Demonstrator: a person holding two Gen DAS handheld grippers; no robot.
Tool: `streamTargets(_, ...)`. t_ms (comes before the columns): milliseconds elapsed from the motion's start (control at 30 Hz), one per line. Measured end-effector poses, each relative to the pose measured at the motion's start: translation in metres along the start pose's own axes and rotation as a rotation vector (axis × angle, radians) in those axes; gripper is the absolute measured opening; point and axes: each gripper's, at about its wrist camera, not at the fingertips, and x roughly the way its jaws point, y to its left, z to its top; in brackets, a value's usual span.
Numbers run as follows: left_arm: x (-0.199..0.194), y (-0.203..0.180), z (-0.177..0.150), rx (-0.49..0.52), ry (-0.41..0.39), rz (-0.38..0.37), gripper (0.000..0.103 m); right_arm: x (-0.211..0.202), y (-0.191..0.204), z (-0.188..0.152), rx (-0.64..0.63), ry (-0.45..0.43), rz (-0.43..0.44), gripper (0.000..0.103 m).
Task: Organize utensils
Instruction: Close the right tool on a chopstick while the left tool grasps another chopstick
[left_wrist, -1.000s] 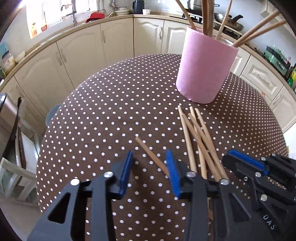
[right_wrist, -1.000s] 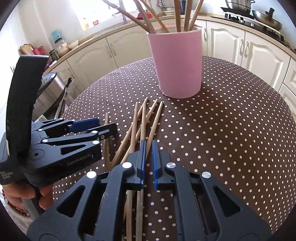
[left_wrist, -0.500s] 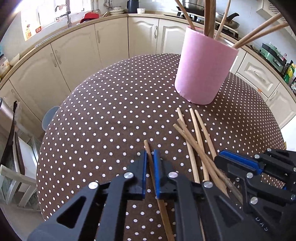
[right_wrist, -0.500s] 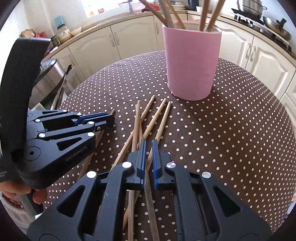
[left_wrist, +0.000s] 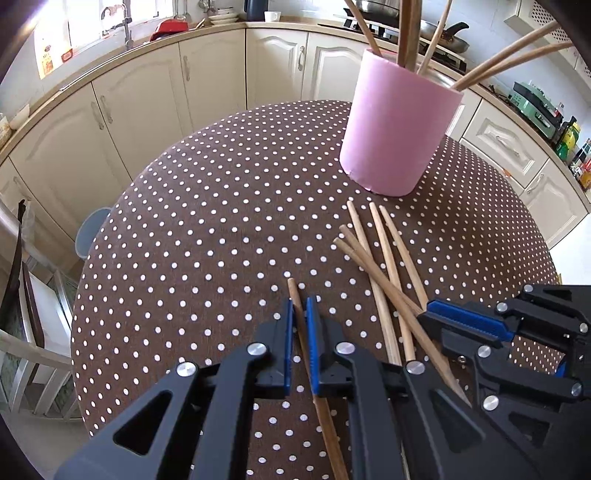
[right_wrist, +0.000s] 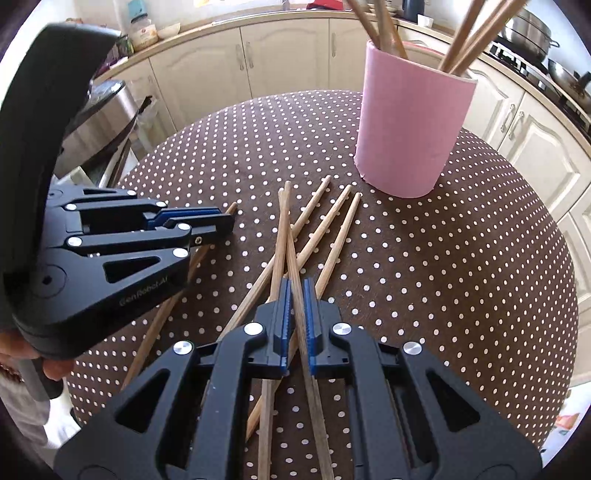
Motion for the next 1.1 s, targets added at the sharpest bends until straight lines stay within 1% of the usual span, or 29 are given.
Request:
streamTargets(167,0.001,-0.004,0.000,0.017,0.006,0.014,0.008,0.009,0.005,0.007,0.001,0.017,-0.001,0.008)
streamTargets(400,0.003,-0.019,0.003,0.060,0.016,0.056,0.008,0.022,0.013,0.024,-0.018,0.053,-0.002,0.008)
streamTargets(467,0.003,-0.021,0.002,0.062,0.013,0.048,0.008,0.024,0.014,0.027,-0.010,0.055,-0.001,0.007)
streamTargets(567,-0.002,-0.023,0.003,0.048,0.004,0.024,0.006,0.019,0.014,0.027,-0.005,0.028,-0.014,0.007)
streamTargets(633,-0.010,-0.022,0.003,0.042,-0.019,0.017,0.006,0.008,0.010,0.026,0.021,-0.007,0.008,0.007)
streamTargets(700,-0.023,-0.021,0.005,0.034,-0.044,-0.002,0.006,-0.007,0.002,0.015,0.031,-0.036,0.019,0.007)
streamTargets(767,-0.036,-0.022,0.008,0.039,-0.073,-0.009,0.006,-0.019,0.001,0.016,0.035,-0.055,0.023,0.007)
streamTargets(900,-0.046,-0.024,0.010,0.045,-0.077,-0.010,0.006,-0.019,0.003,0.017,0.030,-0.028,0.045,0.008)
streamTargets(967,-0.047,-0.021,0.009,0.043,-0.075,-0.003,0.006,-0.012,0.005,0.017,0.016,0.002,0.032,0.008)
streamTargets(1100,-0.041,-0.013,0.005,0.027,-0.059,-0.003,0.006,0.002,0.009,0.017,0.015,0.023,-0.005,0.008)
